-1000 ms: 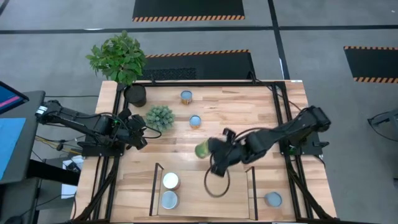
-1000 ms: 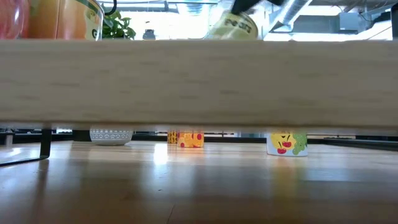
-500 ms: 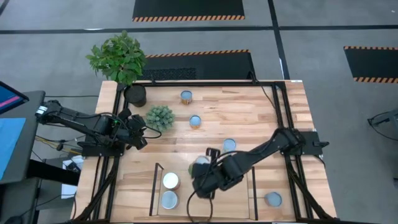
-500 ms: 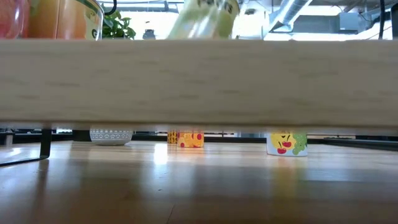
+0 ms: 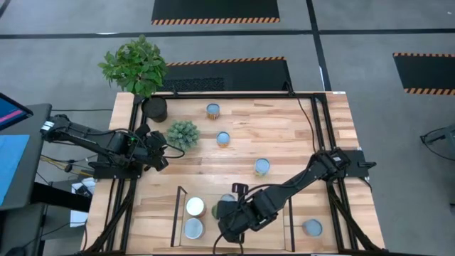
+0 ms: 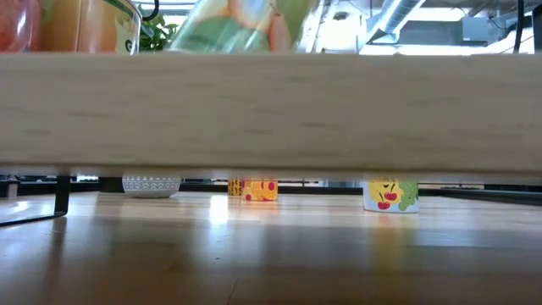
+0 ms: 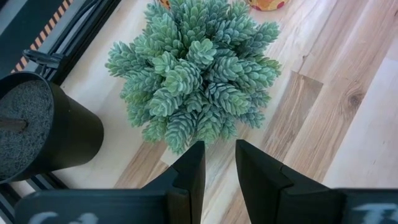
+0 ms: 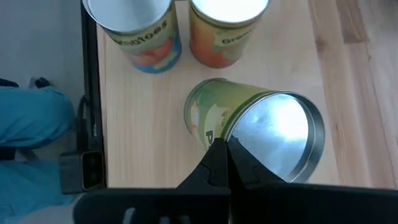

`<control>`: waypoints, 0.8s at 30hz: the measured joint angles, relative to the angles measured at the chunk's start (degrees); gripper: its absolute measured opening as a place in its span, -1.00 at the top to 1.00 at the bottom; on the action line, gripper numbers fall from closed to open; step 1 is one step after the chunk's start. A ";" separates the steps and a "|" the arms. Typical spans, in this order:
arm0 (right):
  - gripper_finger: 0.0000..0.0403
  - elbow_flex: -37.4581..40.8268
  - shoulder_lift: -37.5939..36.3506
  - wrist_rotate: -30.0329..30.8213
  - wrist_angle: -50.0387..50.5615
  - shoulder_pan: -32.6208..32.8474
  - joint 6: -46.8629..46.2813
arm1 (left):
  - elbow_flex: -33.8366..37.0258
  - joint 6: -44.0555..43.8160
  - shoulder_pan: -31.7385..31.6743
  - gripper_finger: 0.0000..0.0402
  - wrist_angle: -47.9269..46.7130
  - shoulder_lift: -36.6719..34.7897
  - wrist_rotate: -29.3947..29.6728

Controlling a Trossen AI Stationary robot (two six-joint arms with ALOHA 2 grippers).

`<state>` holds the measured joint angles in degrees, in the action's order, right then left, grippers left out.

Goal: Pick and place cans onto a shelf
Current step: Put the canned peaches on the shelf

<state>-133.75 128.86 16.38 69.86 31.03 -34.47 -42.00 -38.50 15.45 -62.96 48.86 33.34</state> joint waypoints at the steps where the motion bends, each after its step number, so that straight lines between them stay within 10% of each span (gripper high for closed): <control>1: 1.00 0.00 0.02 0.04 -0.18 0.06 -0.02 | 0.00 -0.27 0.01 0.60 0.00 0.00 0.00; 24: 0.74 0.00 2.86 -0.42 -0.23 -0.03 0.48 | 0.00 -0.31 0.00 0.60 0.09 0.00 0.02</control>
<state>-133.75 131.72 15.97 69.63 31.00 -33.99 -42.00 -38.81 15.45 -62.87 48.86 33.36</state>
